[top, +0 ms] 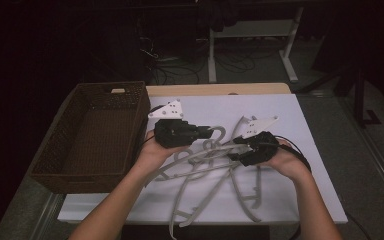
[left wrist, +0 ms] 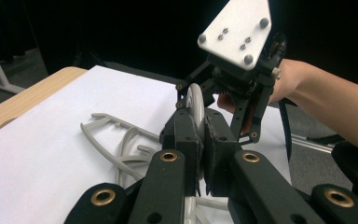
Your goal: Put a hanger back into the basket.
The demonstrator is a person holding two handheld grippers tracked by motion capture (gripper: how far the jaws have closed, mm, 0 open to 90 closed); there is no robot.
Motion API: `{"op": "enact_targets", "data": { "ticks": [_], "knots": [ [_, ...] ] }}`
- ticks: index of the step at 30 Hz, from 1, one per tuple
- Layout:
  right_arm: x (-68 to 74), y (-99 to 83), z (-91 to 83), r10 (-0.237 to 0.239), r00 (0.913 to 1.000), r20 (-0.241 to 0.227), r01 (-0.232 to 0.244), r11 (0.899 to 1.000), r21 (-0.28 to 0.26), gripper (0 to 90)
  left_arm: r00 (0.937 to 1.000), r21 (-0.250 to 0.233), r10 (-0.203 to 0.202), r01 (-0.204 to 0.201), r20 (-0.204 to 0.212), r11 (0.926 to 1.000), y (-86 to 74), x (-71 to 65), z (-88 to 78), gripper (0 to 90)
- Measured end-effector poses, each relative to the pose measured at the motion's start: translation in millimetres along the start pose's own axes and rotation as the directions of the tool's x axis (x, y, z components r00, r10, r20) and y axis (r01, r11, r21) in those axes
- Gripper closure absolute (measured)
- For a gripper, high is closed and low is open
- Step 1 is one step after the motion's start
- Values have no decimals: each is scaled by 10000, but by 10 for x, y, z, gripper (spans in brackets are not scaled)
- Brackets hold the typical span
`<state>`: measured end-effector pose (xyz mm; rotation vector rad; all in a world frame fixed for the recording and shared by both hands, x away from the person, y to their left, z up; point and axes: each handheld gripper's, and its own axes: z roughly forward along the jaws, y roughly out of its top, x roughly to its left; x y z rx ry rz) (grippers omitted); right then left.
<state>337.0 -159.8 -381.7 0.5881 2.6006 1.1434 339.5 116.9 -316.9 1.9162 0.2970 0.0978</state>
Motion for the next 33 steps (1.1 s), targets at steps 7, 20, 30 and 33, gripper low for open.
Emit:
{"op": "enact_targets", "data": {
  "ticks": [7,20,30,33],
  "knots": [
    [2,-19,-25,-139,9998,-154,141,9999,67,529,9997,11,162,-163,166,9999,3,-16,-7,857],
    [9,-24,-182,-123,9969,-778,122,9999,-13,682,9997,104,220,-221,82,9997,-1,10,-9,847],
    [25,-21,-200,-376,9909,-1290,378,9993,-10,777,9997,164,85,-82,-216,9998,-17,57,-20,747],
    [32,-15,-196,-460,9907,-1279,457,9989,-49,785,9997,127,6,-3,-255,9999,-27,86,-34,660]
  ]
}}
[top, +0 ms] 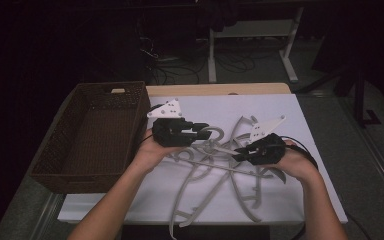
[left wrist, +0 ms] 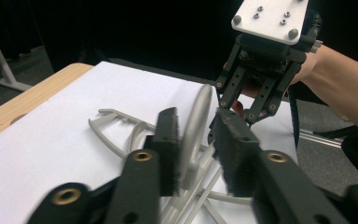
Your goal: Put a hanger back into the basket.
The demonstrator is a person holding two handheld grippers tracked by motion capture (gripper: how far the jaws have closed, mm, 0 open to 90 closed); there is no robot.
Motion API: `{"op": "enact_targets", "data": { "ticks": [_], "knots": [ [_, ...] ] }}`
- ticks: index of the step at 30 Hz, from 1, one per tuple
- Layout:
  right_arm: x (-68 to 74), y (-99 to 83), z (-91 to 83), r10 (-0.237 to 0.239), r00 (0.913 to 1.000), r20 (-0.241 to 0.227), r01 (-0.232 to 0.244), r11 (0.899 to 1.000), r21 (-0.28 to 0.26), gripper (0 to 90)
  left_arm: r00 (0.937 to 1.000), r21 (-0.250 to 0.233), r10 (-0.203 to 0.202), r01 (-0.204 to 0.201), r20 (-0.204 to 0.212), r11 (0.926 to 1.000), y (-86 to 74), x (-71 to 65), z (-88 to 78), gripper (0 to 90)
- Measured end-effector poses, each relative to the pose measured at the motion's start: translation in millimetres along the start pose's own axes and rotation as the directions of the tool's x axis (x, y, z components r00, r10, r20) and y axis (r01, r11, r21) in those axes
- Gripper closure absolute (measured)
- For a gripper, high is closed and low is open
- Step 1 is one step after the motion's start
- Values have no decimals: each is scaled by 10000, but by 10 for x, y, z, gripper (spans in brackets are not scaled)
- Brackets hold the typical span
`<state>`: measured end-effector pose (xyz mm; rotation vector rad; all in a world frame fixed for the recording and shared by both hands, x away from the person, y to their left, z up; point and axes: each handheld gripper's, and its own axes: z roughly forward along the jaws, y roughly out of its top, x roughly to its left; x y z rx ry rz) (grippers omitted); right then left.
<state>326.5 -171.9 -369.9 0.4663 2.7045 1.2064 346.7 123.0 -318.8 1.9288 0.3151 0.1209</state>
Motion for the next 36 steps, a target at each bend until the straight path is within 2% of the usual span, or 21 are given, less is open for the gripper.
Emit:
{"op": "enact_targets", "data": {
  "ticks": [3,5,6,7,9,13,15,19,20,22,25,27,31,35,36],
  "knots": [
    [-20,-18,-12,68,10000,9,-68,10000,13,787,9997,125,-24,28,-252,9999,-6,32,-36,526],
    [-26,-29,-18,96,10000,-9,-96,9999,-34,787,9997,177,-61,65,-254,9998,-11,46,-55,465],
    [-31,-38,-25,126,9999,-25,-126,9999,-62,787,9997,321,-167,173,-184,9993,-30,71,-91,465],
    [-43,-56,-44,151,9999,-40,-151,9998,-91,787,9997,490,-139,147,-183,9987,-45,83,-105,416],
    [-49,-71,-63,186,9998,-83,-187,9998,-84,788,9995,842,-50,77,-316,9964,-89,96,-119,389],
    [-61,-107,-102,218,9997,-140,-219,9997,-88,789,9995,1741,51,5,-319,9847,-215,121,-81,365],
    [-65,-124,-126,234,9996,-158,-235,9997,-101,789,9993,2293,238,-165,-294,9732,-291,125,-24,365],
    [-77,-165,-176,266,9995,-191,-268,9996,-123,789,9979,3190,592,-473,-278,9466,-416,124,114,419],
    [-78,-175,-185,274,9994,-224,-277,9995,-126,789,9974,3301,656,-526,-284,9425,-434,123,143,438],
    [-76,-190,-201,283,9992,-287,-287,9995,-139,789,9973,3368,704,-589,-220,9397,-462,124,193,483],
    [-74,-203,-215,229,9990,-385,-235,9996,-153,789,9956,3635,928,-823,-115,9280,-504,132,256,543],
    [-72,-209,-223,229,9988,-438,-236,9996,-151,788,9954,3752,953,-862,-59,9229,-527,143,285,601],
    [-67,-217,-239,193,9985,-508,-199,9997,-126,789,9929,3782,1186,-1117,51,9189,-531,139,293,708],
    [-70,-224,-246,177,9982,-569,-182,9998,-87,788,9883,3872,1513,-1478,216,9101,-536,115,300,734],
    [-73,-226,-245,186,9982,-578,-191,9998,-91,787,9869,3935,1590,-1571,280,9058,-534,108,301,743]
  ]
}}
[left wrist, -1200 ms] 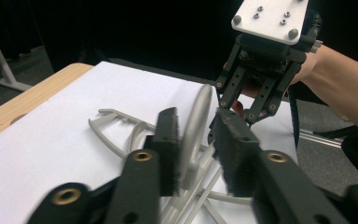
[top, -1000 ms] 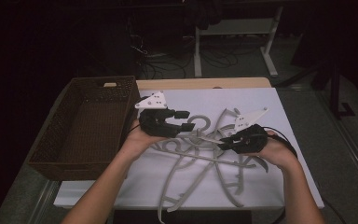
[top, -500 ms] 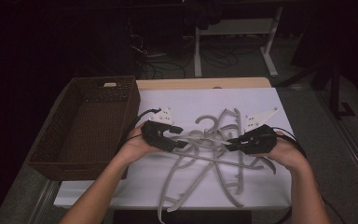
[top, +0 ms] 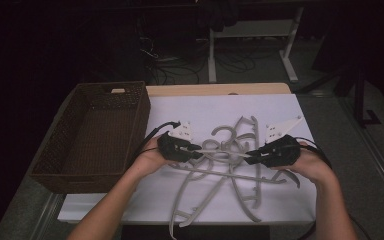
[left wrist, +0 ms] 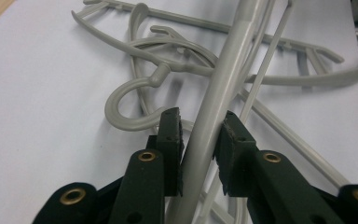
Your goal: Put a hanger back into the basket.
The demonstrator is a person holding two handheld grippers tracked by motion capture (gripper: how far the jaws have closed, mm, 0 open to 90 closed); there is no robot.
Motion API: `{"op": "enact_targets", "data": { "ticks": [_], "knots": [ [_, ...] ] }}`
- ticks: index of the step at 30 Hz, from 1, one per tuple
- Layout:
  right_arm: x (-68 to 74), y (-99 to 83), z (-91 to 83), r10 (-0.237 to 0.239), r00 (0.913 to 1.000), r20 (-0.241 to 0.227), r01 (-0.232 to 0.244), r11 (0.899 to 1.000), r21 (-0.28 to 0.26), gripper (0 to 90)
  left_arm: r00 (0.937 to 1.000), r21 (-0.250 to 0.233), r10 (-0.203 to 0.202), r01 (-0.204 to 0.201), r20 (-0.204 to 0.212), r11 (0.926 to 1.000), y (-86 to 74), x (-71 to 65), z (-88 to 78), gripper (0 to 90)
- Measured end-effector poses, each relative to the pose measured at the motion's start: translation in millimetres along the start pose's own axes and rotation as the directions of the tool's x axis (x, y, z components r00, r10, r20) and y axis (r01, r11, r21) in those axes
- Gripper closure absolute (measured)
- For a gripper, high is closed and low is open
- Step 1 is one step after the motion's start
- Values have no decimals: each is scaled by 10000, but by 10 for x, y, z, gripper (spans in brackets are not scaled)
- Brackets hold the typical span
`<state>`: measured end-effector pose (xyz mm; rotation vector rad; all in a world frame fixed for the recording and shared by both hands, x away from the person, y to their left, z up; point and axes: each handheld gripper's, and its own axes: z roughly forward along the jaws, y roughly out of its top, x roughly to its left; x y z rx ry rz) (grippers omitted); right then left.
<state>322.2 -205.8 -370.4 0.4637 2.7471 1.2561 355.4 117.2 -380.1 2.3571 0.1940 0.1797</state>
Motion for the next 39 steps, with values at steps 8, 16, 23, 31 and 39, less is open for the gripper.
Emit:
{"op": "enact_targets", "data": {
  "ticks": [8,16,23,31,39],
  "knots": [
    [-42,-22,-8,25,9991,412,-25,10000,3,744,9987,159,338,-344,373,9993,31,-38,-14,813],
    [-72,-5,-57,534,9957,763,-487,9969,-612,561,9998,420,46,-53,176,9991,80,-54,-46,826],
    [-76,50,-163,1141,9760,1855,-927,9884,-1203,368,9968,186,-528,540,-595,9984,186,-15,-211,826],
    [-93,48,-245,1637,9520,2588,-1243,9789,-1623,299,9763,311,-1336,1408,-1706,9895,285,141,-522,826],
    [-103,-3,-196,2133,9405,2644,-1749,9713,-1613,256,9404,-172,-2269,2301,-2532,9730,200,353,-958,826]
  ]
}}
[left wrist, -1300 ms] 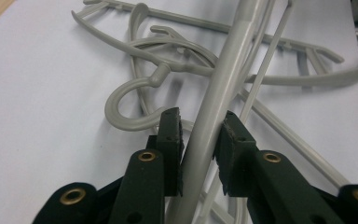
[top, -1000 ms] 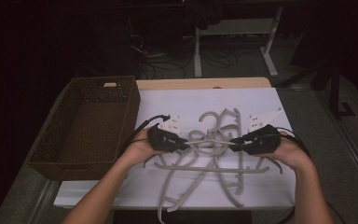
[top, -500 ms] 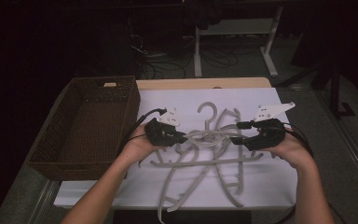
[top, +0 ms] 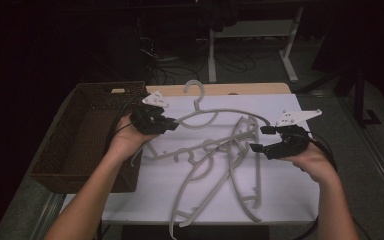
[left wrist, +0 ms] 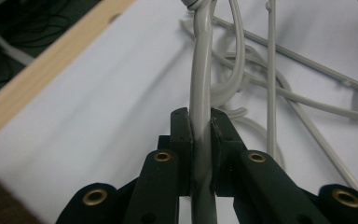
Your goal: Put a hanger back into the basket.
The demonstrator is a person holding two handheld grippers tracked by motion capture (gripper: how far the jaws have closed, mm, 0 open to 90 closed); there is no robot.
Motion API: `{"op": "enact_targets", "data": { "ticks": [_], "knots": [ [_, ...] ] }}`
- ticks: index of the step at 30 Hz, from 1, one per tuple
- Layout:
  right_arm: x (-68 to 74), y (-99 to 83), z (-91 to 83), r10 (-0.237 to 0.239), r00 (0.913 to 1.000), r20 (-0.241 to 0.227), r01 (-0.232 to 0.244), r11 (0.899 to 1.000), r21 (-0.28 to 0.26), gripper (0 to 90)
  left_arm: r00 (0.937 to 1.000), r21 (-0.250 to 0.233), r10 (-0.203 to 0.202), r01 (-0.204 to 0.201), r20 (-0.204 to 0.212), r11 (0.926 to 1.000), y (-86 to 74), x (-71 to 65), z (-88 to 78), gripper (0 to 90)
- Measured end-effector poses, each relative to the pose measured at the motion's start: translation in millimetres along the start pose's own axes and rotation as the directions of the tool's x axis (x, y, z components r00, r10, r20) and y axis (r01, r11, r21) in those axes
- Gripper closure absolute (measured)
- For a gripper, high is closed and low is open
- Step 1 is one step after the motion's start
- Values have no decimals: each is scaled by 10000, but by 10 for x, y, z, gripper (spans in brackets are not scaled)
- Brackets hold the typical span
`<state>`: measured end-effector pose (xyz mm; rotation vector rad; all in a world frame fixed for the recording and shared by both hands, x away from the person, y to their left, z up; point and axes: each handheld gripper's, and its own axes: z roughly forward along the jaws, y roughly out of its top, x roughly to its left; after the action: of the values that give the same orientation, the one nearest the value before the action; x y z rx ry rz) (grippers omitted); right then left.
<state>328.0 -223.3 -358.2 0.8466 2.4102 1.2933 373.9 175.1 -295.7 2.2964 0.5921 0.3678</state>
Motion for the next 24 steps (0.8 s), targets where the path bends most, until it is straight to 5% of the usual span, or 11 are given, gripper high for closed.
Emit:
{"op": "enact_targets", "data": {
  "ticks": [7,13,17,24],
  "knots": [
    [8,-71,133,434,9991,32,-435,9985,324,208,9959,-347,-582,559,-694,9978,-53,286,-413,826],
    [31,-149,223,875,9958,254,-887,9946,530,133,9846,-745,-1222,1135,-1253,9907,-210,544,-787,826],
    [49,-247,281,1148,9914,632,-1194,9900,745,88,9719,-978,-1662,1514,-1668,9836,-378,696,-1032,826],
    [118,-470,300,1568,9812,1126,-1656,9834,741,18,9379,-1320,-2431,2159,-2473,9674,-709,897,-1396,826]
  ]
}}
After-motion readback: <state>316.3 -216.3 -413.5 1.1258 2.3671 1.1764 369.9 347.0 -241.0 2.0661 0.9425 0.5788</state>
